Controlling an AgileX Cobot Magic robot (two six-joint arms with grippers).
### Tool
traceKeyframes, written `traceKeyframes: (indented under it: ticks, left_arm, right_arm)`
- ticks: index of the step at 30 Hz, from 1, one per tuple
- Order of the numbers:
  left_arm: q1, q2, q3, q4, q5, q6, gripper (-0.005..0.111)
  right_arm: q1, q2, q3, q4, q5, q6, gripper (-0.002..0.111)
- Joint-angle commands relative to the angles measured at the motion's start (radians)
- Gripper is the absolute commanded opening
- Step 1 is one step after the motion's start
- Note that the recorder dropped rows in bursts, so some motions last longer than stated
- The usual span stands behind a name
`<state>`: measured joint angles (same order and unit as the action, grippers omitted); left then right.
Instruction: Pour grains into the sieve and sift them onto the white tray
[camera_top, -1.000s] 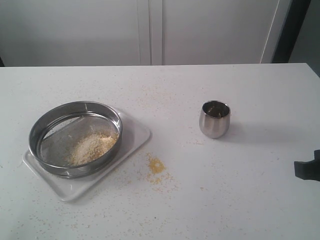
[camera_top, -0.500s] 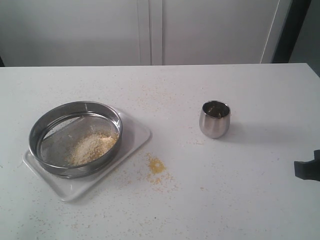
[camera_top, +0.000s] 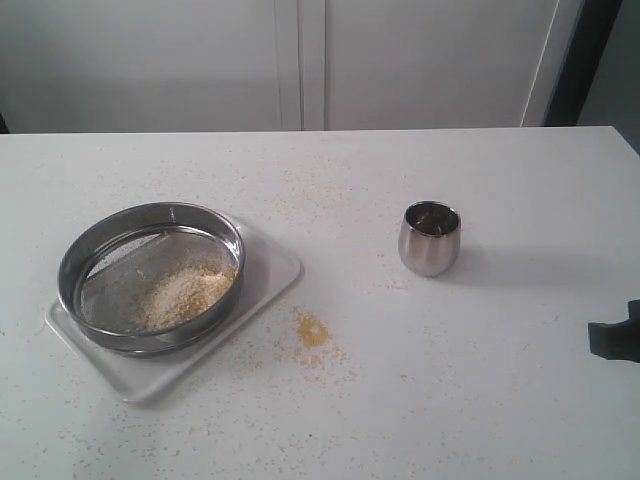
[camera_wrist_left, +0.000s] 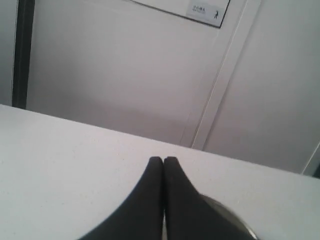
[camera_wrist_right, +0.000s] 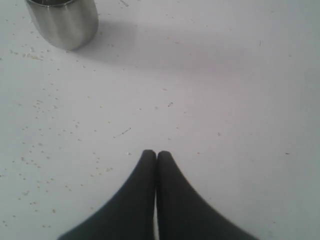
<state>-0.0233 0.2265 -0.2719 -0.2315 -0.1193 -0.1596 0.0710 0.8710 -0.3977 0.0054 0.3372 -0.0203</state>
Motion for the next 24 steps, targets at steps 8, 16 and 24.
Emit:
traceKeyframes:
  ticks: [8, 16, 24]
  left_arm:
    - [-0.001, 0.366, -0.243, 0.068, 0.332, 0.175, 0.000]
    - [-0.001, 0.607, -0.332, 0.068, 0.373, 0.282, 0.000]
    - [-0.001, 0.834, -0.476, 0.068, 0.611, 0.379, 0.000]
  right_arm:
    - [-0.002, -0.002, 0.003, 0.002, -0.003, -0.001, 0.000]
    - [-0.002, -0.002, 0.003, 0.002, -0.003, -0.001, 0.000]
    - [-0.002, -0.002, 0.003, 0.002, -0.003, -0.001, 0.000]
